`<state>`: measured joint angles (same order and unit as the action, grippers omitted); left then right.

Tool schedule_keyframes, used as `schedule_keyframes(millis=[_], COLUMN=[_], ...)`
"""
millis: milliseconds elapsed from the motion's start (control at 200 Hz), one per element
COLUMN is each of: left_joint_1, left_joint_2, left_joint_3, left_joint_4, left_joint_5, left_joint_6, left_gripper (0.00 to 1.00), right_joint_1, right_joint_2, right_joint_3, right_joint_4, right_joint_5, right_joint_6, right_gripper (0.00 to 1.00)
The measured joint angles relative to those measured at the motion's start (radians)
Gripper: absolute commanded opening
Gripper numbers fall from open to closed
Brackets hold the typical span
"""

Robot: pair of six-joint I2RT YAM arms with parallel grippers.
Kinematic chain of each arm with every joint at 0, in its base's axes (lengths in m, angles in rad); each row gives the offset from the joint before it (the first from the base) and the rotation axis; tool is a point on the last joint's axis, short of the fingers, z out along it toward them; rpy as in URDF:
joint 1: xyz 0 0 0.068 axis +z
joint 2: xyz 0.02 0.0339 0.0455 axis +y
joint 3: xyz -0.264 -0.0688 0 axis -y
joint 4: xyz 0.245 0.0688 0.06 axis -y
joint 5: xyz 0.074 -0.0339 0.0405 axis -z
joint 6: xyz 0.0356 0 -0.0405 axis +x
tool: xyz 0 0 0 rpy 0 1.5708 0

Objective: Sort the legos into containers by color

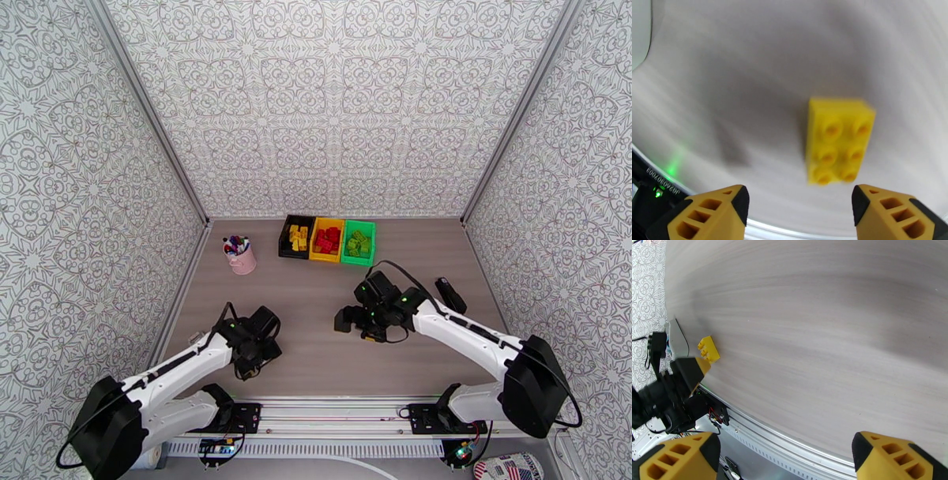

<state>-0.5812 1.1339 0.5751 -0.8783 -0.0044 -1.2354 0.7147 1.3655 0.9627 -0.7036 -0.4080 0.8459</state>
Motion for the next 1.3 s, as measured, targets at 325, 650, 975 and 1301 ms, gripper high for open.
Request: schedule_keyframes(millis=[325, 650, 975, 1301], left_joint_1=[0.055, 0.099, 0.246, 0.384], left_joint_2=[0.219, 0.309, 0.493, 1.004], left_joint_3=[0.073, 0.149, 0.514, 1.32], left_joint_4=[0.082, 0.072, 0.12, 0.093], left_joint_5=[0.011, 0.04, 0.165, 0.322], left_joint_6=[0.091, 0.181, 0.346, 0.5], left_gripper=[0.54, 0.34, 0.32, 0.36], right_joint_1=[0.0, -0.001, -0.074, -0.202], right_joint_2=[-0.051, 0.0, 0.343, 0.627], right_joint_3=[-0.005, 0.0, 0.27, 0.667], right_joint_4=[0.0, 0.013, 0.022, -0.016], right_joint_5=[0.0, 0.002, -0.029, -0.088], right_joint_6=[0.0, -0.001, -0.035, -0.076], right_gripper=[0.93, 0.92, 0.9, 0.9])
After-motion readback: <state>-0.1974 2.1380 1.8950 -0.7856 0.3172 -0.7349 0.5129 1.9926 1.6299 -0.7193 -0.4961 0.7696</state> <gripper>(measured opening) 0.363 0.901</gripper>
